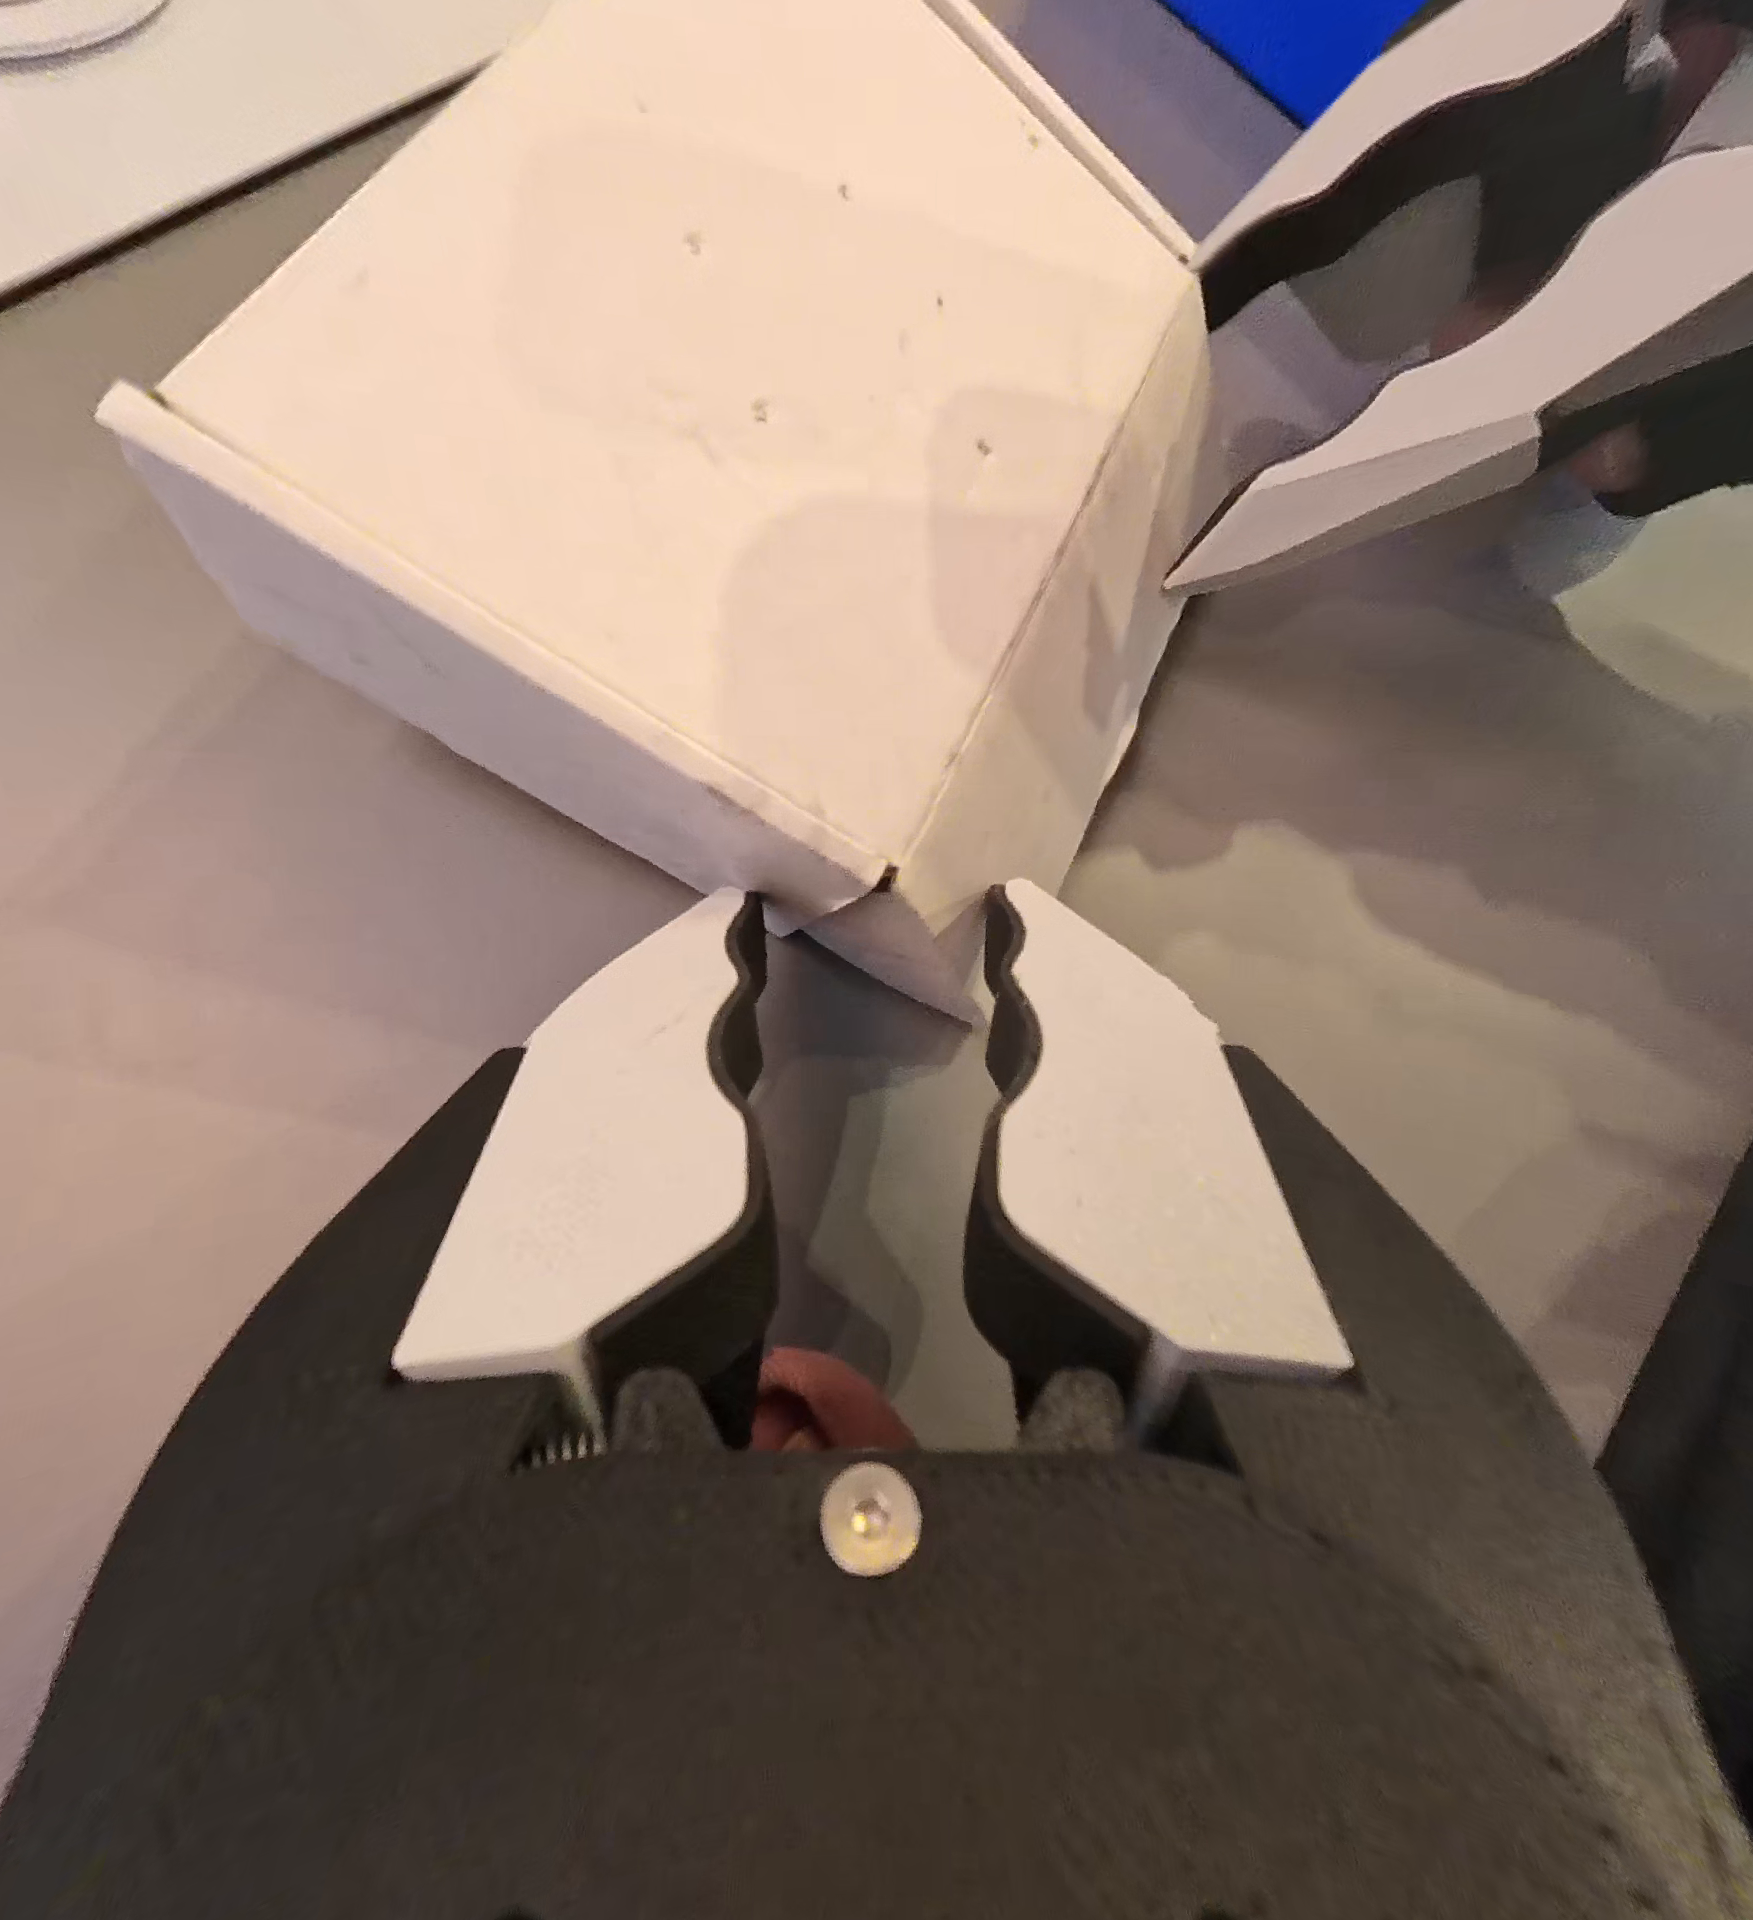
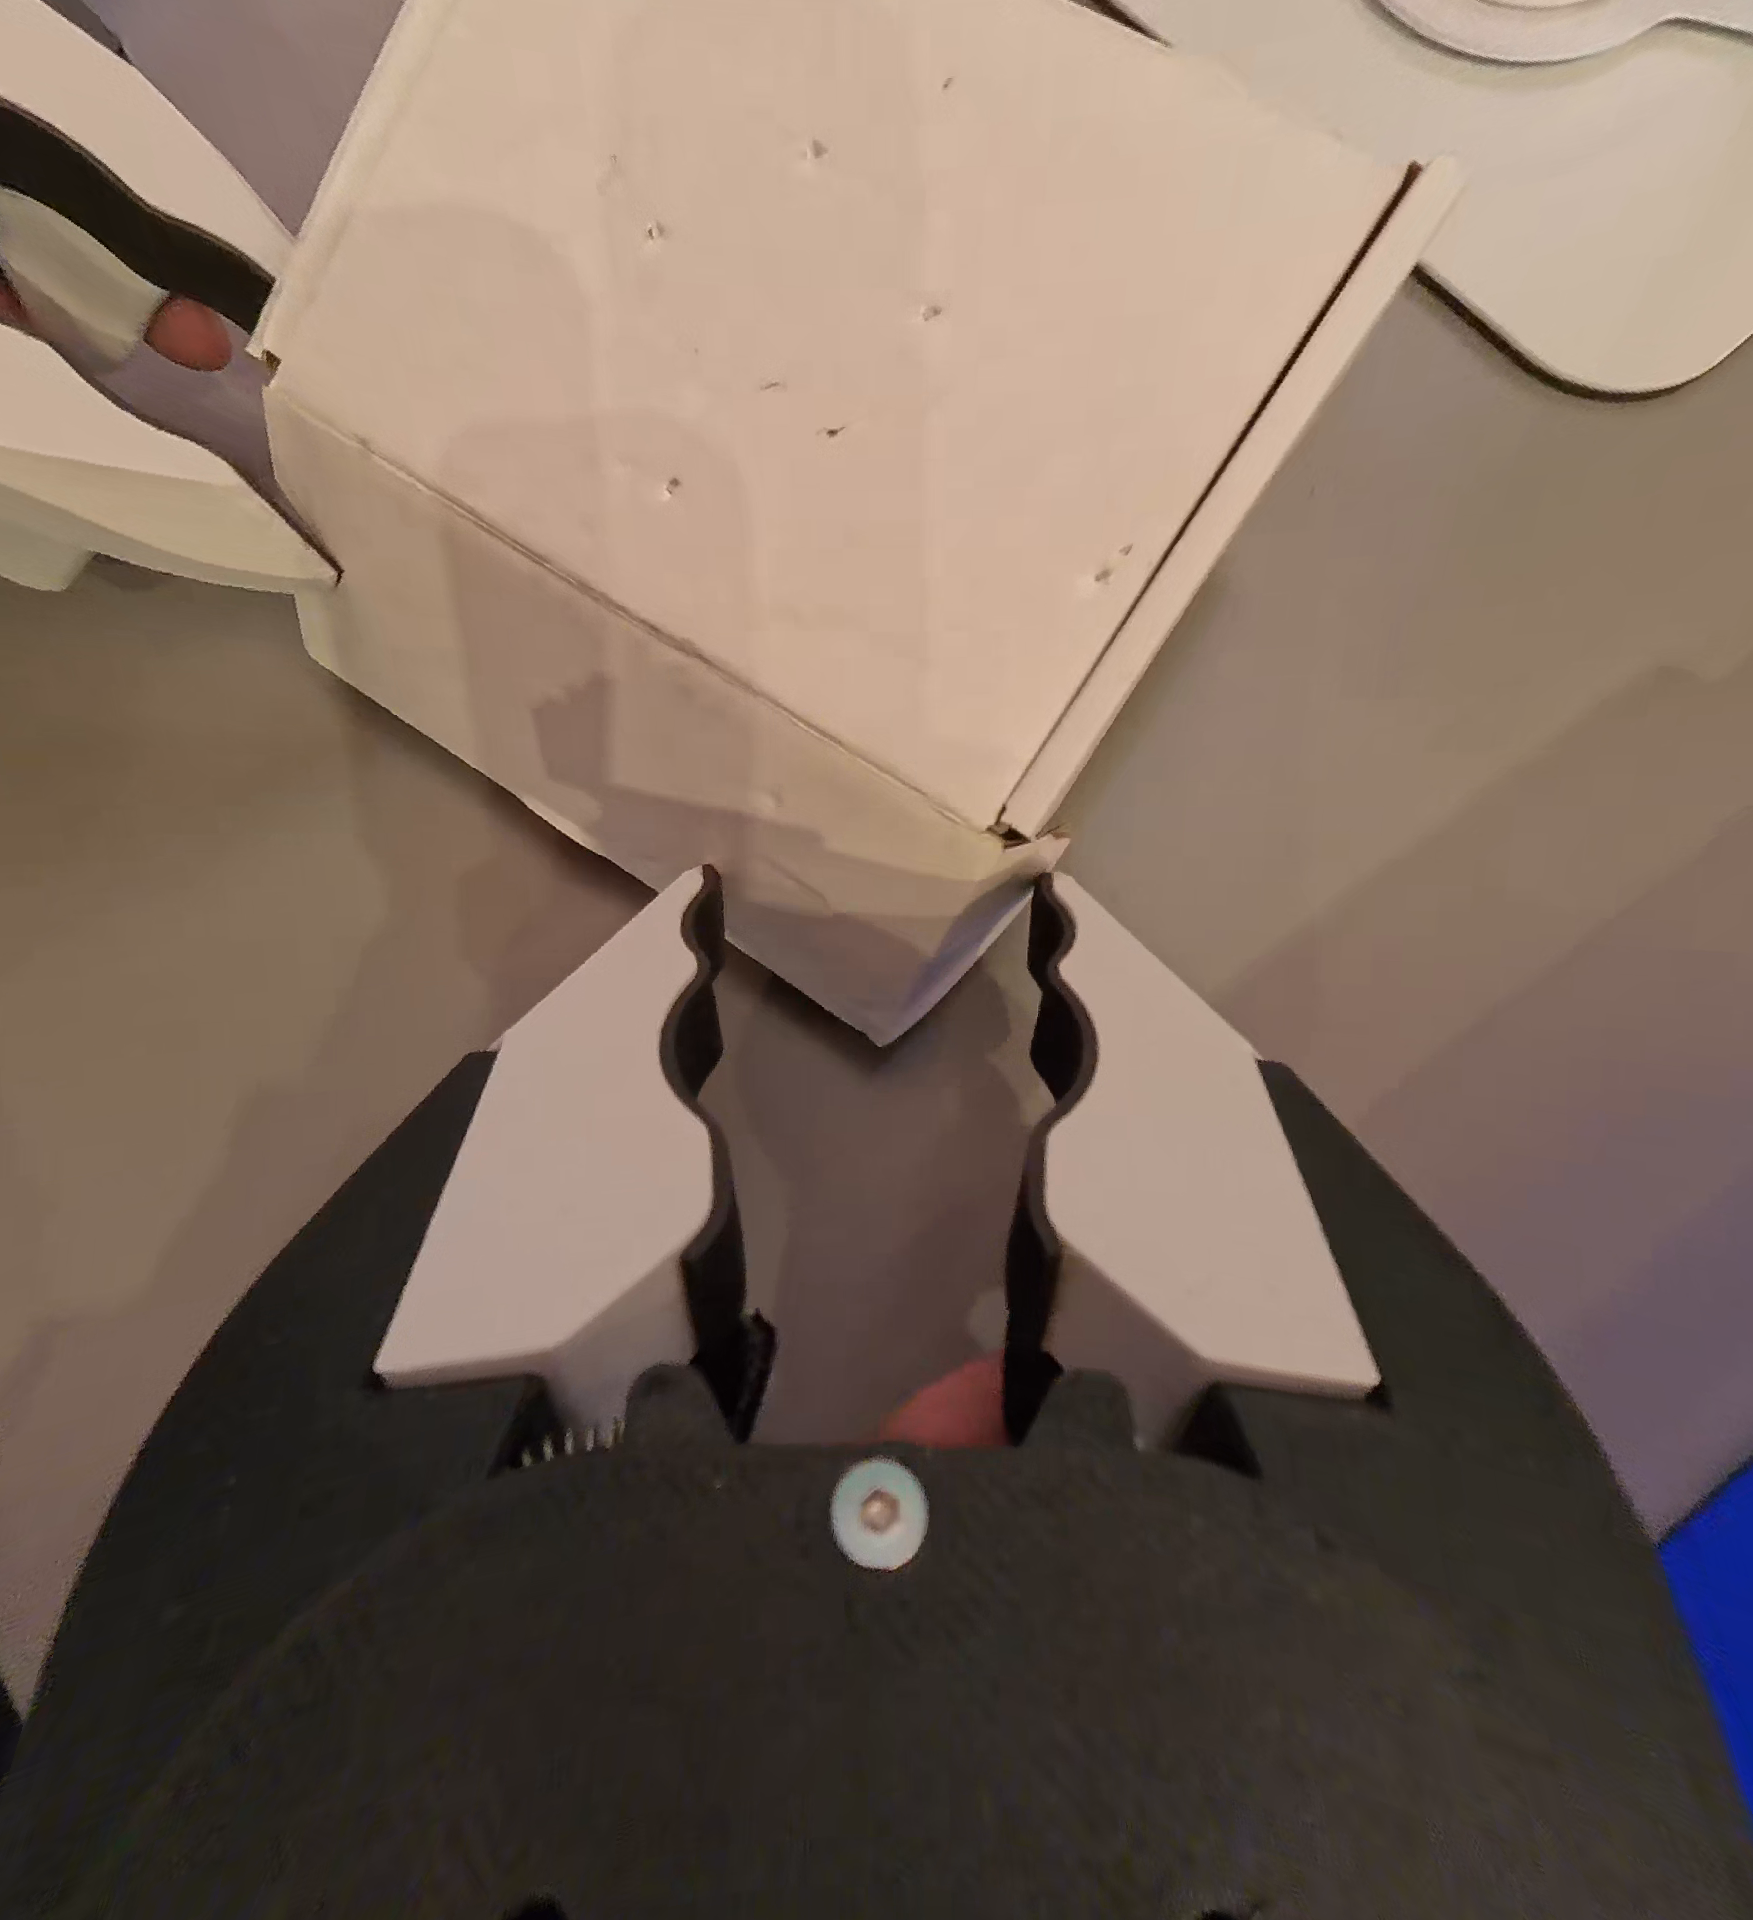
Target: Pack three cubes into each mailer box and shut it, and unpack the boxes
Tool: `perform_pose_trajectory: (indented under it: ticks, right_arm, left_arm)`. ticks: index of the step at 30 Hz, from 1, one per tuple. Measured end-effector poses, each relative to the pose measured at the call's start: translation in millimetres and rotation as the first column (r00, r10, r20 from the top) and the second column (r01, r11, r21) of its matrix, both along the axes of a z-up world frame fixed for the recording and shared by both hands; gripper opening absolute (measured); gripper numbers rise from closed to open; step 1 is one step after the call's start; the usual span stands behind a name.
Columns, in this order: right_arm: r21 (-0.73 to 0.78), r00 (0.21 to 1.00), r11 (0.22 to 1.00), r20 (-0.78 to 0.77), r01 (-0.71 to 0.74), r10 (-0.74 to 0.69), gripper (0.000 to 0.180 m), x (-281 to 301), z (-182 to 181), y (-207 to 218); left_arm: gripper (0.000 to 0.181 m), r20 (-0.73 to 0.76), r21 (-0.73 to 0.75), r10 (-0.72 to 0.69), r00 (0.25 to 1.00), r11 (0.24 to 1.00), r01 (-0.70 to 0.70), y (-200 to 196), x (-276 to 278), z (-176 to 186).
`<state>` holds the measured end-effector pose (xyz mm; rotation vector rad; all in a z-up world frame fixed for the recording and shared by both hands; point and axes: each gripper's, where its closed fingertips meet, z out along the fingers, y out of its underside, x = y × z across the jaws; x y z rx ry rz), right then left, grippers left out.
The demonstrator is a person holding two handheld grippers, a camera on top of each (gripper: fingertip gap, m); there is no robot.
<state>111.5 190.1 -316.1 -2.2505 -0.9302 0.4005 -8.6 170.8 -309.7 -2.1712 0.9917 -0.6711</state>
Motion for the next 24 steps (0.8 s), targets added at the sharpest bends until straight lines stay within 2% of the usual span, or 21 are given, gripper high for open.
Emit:
perform_pose_trajectory:
  ticks: [6, 18, 24]
  right_arm:
    - [-0.012, 0.999, 0.999, 0.009, -0.032, 0.032, 0.054, 1, -6, 7]
    - [-0.184, 0.996, 0.982, -0.072, 0.038, -0.052, 0.040, 1, -3, -1]
    - [-0.156, 0.998, 0.988, -0.058, 0.023, -0.032, 0.039, 0, -1, -9]
  left_arm:
    - [0.038, -0.008, 0.021, 0.006, 1.000, 1.000, -0.006, 4, 2, -1]
    - [0.044, -0.029, 0.077, 0.054, 0.998, 0.996, -0.052, 11, 4, -3]
    - [0.045, -0.028, 0.078, 0.059, 0.998, 0.995, -0.057, 12, 3, -4]
